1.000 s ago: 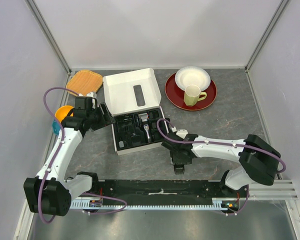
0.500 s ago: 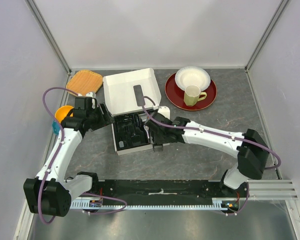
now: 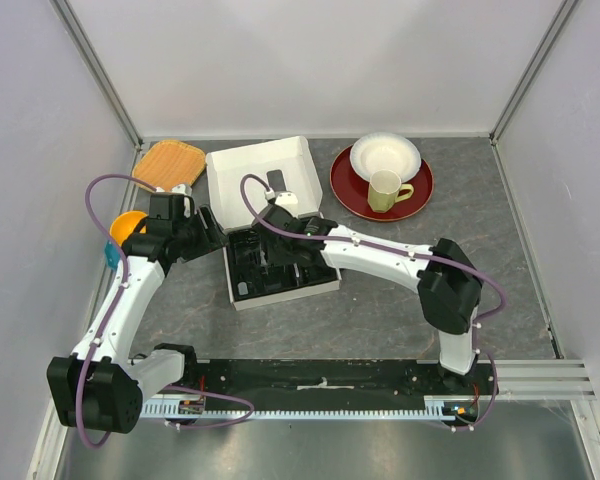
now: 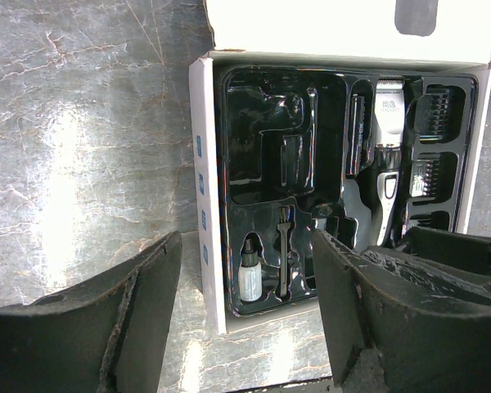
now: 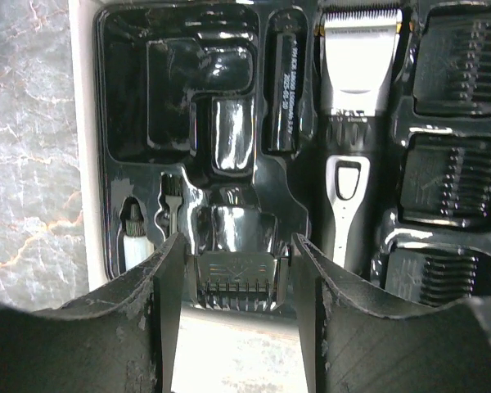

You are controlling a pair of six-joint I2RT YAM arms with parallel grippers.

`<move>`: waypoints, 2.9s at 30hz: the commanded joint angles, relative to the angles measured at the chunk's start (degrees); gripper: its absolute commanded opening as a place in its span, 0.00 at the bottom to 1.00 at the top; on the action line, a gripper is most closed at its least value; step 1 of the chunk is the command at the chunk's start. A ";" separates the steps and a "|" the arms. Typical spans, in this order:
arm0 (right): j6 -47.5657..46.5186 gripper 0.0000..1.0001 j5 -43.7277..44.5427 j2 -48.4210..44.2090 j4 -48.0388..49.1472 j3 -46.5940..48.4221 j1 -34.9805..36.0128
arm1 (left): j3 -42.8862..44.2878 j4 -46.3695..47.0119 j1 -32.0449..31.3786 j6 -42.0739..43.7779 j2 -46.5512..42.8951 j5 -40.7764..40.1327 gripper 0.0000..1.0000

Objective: Sort the hair-cutting tools

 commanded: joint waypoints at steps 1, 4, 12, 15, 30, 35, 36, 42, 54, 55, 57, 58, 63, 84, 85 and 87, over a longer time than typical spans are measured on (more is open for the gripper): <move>-1.95 0.28 2.52 2.49 2.96 3.82 0.47 | -0.15 1.41 0.31 2.36 -0.56 -0.29 0.71; -2.56 0.28 3.23 3.46 4.01 3.73 1.00 | -0.15 1.32 0.31 2.36 -0.39 -0.37 0.71; -4.50 0.27 5.51 4.52 6.83 2.77 1.71 | -0.15 1.32 0.31 2.45 -0.21 -0.38 0.71; -4.77 0.26 6.56 4.87 7.00 2.24 2.32 | -0.15 1.32 0.31 2.45 -0.21 -0.55 0.71; -3.98 0.25 7.18 5.31 6.92 -0.31 3.38 | 0.11 1.24 0.31 2.53 0.05 -0.72 0.71; -3.89 0.25 6.83 5.83 6.66 -0.57 3.38 | 0.11 1.32 0.31 2.53 -0.03 -0.55 0.71; -3.80 0.26 6.57 5.92 6.57 -0.66 3.46 | 0.02 1.32 0.31 2.53 -0.03 -0.55 0.71; -3.36 0.27 5.51 6.80 5.95 -0.84 3.47 | 0.02 1.32 0.40 2.53 -0.21 -0.46 0.71; -2.04 0.33 6.30 8.56 0.34 1.71 3.82 | -0.06 1.24 0.40 2.45 -0.21 -0.64 0.71; -2.04 0.34 6.30 8.74 -0.11 2.41 3.90 | -0.15 1.32 0.31 2.45 -0.21 -0.64 0.71; -1.95 0.38 6.21 8.65 -0.55 2.77 3.90 | -0.06 1.32 0.40 2.45 -0.12 -0.55 0.71; -1.87 0.39 6.30 8.65 -0.73 2.94 3.82 | -0.06 1.32 0.40 2.45 -0.12 -0.55 0.71; -1.60 0.54 6.30 8.03 -1.34 4.08 3.82 | -0.15 1.32 0.40 2.45 -0.30 -0.72 0.71; -2.22 0.49 4.63 4.08 0.50 4.00 3.90 | -0.15 1.15 0.40 2.45 -0.30 -0.55 0.71; -2.22 0.46 4.54 4.43 0.41 4.08 3.90 | -0.15 1.15 0.40 2.53 -0.21 -0.55 0.71; -1.69 0.41 4.37 4.87 0.15 4.09 3.90 | -0.15 1.15 0.40 2.53 -0.30 -0.55 0.71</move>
